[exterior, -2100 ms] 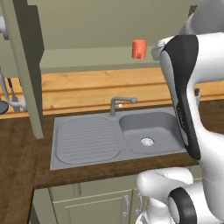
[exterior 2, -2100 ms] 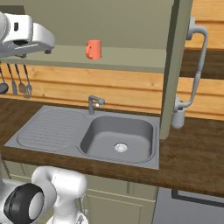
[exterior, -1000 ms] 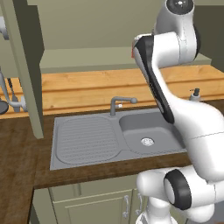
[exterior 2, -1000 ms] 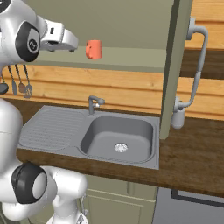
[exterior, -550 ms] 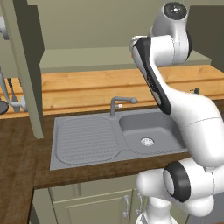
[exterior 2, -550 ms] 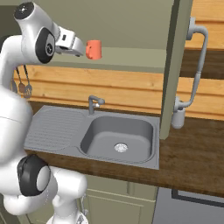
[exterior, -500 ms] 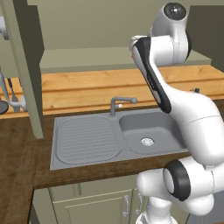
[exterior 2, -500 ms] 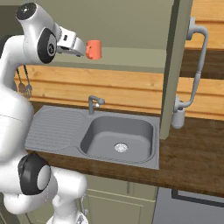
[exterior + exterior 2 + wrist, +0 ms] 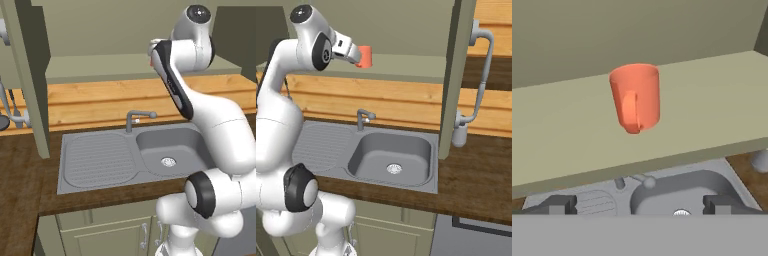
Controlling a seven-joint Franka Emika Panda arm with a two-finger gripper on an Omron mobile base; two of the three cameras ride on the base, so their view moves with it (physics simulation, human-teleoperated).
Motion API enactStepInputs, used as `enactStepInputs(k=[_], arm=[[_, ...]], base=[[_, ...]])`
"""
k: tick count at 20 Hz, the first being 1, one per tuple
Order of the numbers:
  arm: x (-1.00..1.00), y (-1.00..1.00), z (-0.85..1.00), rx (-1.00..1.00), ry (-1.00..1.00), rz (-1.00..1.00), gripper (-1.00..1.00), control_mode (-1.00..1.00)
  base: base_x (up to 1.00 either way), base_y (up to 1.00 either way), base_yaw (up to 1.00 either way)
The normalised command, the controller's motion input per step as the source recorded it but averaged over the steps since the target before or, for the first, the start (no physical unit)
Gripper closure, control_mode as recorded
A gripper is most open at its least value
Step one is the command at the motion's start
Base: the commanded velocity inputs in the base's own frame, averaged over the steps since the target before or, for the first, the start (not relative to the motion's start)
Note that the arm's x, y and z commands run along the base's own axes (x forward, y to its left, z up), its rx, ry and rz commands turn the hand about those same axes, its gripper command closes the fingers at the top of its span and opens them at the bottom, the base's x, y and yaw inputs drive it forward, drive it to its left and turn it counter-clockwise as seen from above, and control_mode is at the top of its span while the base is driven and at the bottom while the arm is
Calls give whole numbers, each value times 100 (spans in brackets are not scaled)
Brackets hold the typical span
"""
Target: Gather all objects into one cabinet and sort the glasses and bowls to opposite sides.
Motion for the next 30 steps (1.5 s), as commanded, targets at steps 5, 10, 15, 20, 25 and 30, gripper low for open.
enactStepInputs(k=[5, 10, 15, 20, 25, 30], arm=[[52, -5, 0, 0, 0, 0, -100, -100], [39, 0, -7, 0, 0, 0, -100, -100], [36, 0, -5, 0, 0, 0, -100, -100], [40, 0, -18, 0, 0, 0, -100, -100], [42, 0, -5, 0, 0, 0, -100, -100], [28, 0, 0, 0, 0, 0, -100, -100]], base=[[0, 0, 0], [0, 0, 0], [0, 0, 0], [0, 0, 0], [0, 0, 0], [0, 0, 0]])
